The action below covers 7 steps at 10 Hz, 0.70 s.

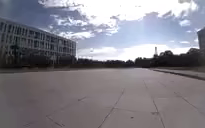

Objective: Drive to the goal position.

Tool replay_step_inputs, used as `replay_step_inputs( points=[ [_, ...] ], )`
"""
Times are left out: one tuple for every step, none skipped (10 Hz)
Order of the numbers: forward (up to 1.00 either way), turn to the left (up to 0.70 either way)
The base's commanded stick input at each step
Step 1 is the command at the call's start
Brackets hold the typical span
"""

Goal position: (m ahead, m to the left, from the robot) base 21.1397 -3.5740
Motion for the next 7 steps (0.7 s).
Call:
replay_step_inputs(
  points=[
    [0.70, -0.02],
    [0.70, -0.02],
    [0.70, -0.02],
    [0.70, -0.02],
    [0.70, -0.02],
    [0.70, -0.02],
    [0.70, -0.02]
  ],
)
